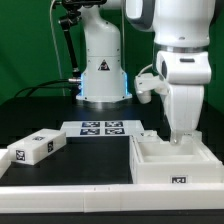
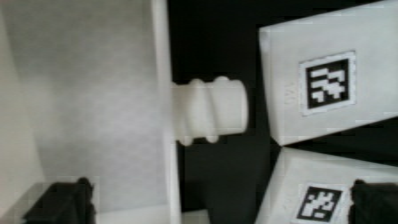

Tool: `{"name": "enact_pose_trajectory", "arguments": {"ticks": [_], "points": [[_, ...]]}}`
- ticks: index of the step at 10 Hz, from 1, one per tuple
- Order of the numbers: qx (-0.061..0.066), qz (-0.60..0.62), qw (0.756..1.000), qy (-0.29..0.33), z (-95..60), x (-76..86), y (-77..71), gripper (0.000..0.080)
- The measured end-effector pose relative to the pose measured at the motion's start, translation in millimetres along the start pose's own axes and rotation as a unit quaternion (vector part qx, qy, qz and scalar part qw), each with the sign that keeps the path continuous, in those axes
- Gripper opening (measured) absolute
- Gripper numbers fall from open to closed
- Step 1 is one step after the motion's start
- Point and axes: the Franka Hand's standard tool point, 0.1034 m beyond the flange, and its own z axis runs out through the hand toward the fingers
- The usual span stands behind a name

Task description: Assemble cabinet

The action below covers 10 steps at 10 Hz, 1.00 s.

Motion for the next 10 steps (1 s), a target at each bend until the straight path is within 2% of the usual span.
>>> {"name": "enact_pose_trajectory", "arguments": {"ticks": [1,2,7,8,10], "points": [[-0.01,0.014,1.0,0.003,-3.2,1.7,-12.1,0.0768],[-0.009,0.015,1.0,0.002,-2.4,1.4,-20.9,0.0792],[-0.011,0.019,1.0,0.004,-0.4,-0.1,-17.2,0.0796],[-0.039,0.034,0.998,0.02,-2.6,2.2,-23.3,0.0796],[-0.06,0.055,0.996,0.038,2.5,6.7,-41.3,0.0796]]}}
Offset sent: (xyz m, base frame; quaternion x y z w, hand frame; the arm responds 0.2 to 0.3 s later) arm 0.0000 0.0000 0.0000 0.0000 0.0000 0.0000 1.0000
